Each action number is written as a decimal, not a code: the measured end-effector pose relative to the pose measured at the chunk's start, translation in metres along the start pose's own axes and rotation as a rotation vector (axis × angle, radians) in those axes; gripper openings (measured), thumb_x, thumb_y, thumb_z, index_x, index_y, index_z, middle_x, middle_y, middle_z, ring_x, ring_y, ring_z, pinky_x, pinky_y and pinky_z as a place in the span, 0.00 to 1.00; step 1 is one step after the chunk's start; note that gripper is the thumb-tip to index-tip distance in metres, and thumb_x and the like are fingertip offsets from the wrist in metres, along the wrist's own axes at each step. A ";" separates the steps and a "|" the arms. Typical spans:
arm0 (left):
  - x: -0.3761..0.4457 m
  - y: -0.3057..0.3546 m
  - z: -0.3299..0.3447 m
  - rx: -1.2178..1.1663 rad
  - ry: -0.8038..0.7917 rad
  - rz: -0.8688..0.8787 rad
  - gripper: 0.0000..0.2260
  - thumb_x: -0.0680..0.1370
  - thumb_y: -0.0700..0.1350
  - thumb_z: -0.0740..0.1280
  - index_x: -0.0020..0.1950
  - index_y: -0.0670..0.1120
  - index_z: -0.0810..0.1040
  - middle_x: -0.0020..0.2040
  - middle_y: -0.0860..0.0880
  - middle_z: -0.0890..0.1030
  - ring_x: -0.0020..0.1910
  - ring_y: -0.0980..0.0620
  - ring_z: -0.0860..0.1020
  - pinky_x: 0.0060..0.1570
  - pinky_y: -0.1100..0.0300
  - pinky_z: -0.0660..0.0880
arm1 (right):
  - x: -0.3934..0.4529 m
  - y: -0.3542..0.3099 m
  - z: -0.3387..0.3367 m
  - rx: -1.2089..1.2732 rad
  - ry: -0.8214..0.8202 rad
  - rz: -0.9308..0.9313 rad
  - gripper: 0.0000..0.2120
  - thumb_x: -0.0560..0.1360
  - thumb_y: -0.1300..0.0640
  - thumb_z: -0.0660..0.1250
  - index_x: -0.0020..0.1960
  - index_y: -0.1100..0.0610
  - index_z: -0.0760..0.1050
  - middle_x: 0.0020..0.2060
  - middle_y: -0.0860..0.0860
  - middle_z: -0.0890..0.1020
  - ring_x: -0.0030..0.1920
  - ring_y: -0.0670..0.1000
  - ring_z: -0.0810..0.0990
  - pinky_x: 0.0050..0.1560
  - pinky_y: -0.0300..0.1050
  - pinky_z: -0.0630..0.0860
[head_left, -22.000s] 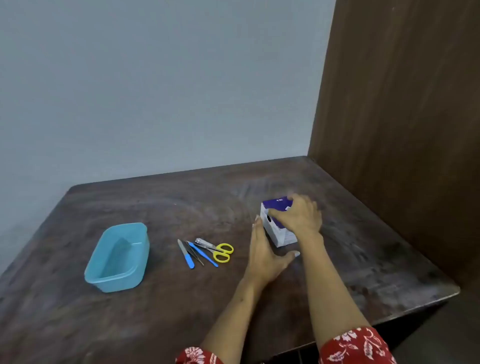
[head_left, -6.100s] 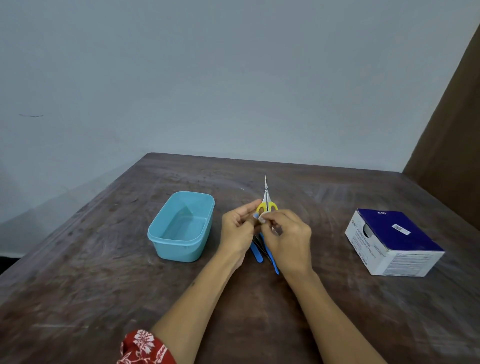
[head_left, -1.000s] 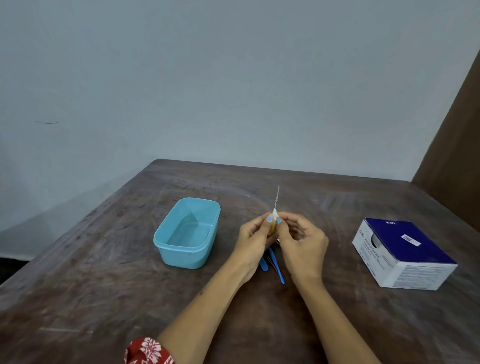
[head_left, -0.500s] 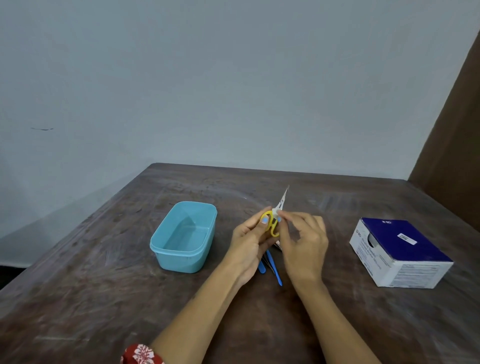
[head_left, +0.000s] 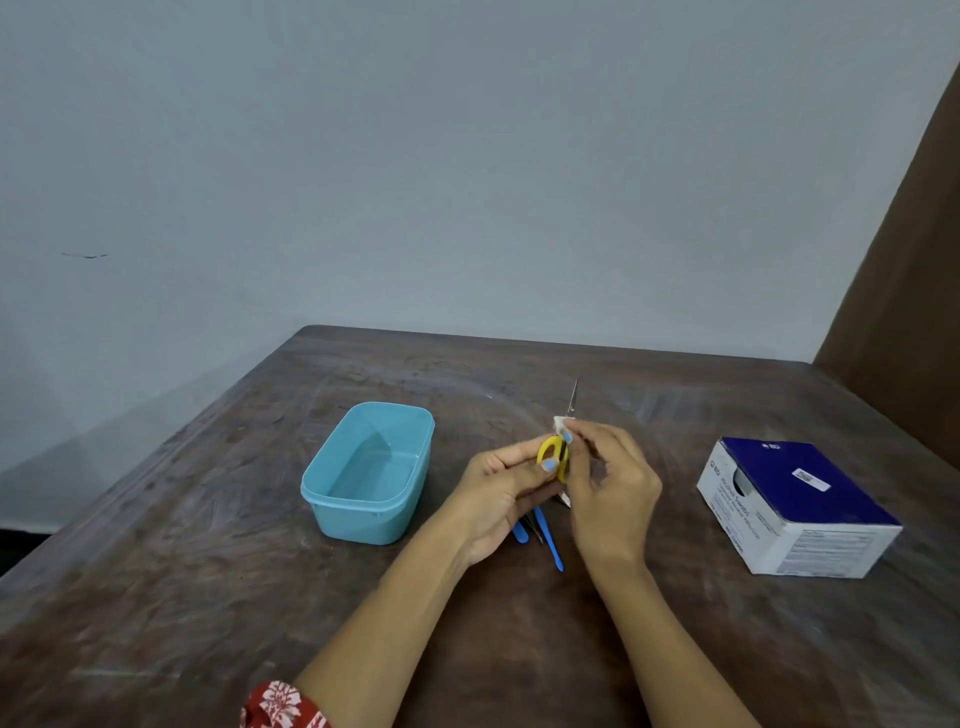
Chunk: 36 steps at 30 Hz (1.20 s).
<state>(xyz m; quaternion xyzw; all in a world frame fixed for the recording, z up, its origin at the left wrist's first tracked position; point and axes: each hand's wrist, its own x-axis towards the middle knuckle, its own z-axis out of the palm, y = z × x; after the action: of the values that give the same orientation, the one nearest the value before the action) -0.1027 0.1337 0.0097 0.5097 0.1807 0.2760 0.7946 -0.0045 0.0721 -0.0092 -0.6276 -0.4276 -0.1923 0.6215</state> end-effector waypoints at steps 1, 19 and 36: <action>0.000 0.000 0.000 0.001 0.013 0.013 0.14 0.76 0.33 0.63 0.61 0.37 0.77 0.58 0.40 0.80 0.55 0.48 0.80 0.54 0.59 0.78 | 0.000 -0.001 0.000 -0.002 0.004 -0.009 0.07 0.72 0.66 0.69 0.48 0.59 0.82 0.42 0.50 0.83 0.43 0.48 0.80 0.45 0.36 0.76; 0.000 -0.005 0.008 0.169 0.160 0.186 0.15 0.73 0.28 0.66 0.58 0.38 0.78 0.40 0.49 0.85 0.41 0.54 0.83 0.39 0.63 0.81 | 0.005 -0.007 0.001 -0.009 0.059 0.032 0.07 0.66 0.65 0.73 0.42 0.56 0.82 0.34 0.44 0.78 0.37 0.50 0.80 0.37 0.32 0.72; -0.001 -0.009 0.010 0.345 0.137 0.146 0.12 0.73 0.29 0.66 0.56 0.35 0.79 0.44 0.39 0.83 0.38 0.53 0.82 0.39 0.63 0.80 | 0.006 -0.007 0.001 0.008 0.136 0.062 0.07 0.68 0.67 0.72 0.44 0.57 0.82 0.35 0.41 0.76 0.37 0.51 0.80 0.37 0.41 0.77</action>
<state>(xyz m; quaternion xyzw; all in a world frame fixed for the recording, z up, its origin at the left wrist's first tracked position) -0.0957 0.1230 0.0054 0.6302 0.2415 0.3319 0.6591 -0.0066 0.0740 -0.0001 -0.6237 -0.3657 -0.2134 0.6571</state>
